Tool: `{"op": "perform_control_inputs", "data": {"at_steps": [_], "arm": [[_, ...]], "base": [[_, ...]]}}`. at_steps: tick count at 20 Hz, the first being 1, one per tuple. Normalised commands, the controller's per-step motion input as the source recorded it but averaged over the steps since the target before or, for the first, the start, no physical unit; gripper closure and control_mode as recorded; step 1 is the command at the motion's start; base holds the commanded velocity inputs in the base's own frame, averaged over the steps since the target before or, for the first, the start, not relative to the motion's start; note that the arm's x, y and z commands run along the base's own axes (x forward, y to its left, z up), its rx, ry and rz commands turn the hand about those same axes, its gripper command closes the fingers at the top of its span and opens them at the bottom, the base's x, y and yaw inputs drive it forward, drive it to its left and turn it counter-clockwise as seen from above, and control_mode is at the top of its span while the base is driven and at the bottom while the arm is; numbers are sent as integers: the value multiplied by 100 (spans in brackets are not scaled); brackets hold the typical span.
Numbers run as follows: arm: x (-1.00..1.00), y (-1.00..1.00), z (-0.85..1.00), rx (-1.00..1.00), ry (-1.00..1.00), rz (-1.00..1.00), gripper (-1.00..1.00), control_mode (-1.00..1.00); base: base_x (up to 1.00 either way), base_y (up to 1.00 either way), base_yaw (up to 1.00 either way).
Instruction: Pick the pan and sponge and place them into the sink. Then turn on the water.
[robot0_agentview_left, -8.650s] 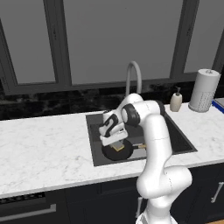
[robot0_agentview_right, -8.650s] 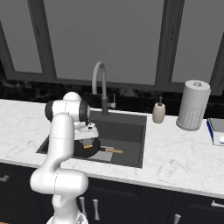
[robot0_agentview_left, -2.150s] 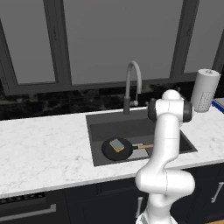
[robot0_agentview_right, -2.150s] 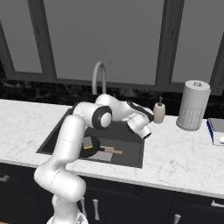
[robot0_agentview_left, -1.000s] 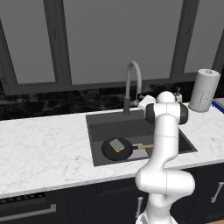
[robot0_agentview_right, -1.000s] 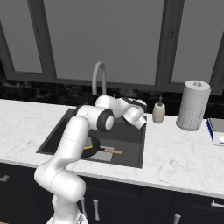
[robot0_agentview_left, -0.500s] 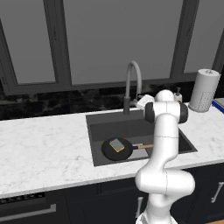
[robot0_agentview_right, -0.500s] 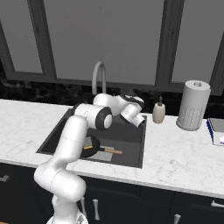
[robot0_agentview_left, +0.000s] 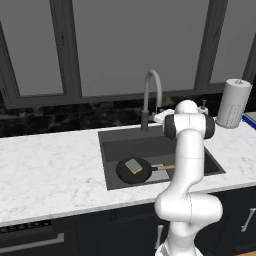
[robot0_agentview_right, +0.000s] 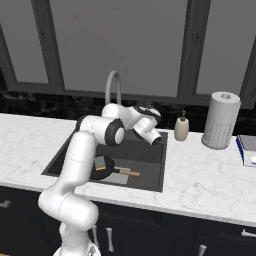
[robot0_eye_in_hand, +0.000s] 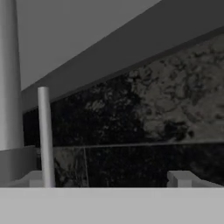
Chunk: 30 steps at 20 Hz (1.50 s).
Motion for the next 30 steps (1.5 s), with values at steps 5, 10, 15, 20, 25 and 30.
{"op": "perform_control_inputs", "data": {"at_steps": [5,10,15,20,25,30], "arm": [[12,0,3,0,2,-24,-100,-100],[17,-12,7,0,1,-25,-100,-100],[3,-48,1,3,0,-18,-100,-100],[-2,-70,1,15,0,-9,-100,-100],[-10,-80,2,19,0,-5,-100,-100],[-16,-87,4,23,0,-1,-100,-100]], "base": [[0,0,0],[0,0,0],[0,0,0],[0,0,0],[0,0,0],[0,0,0]]}}
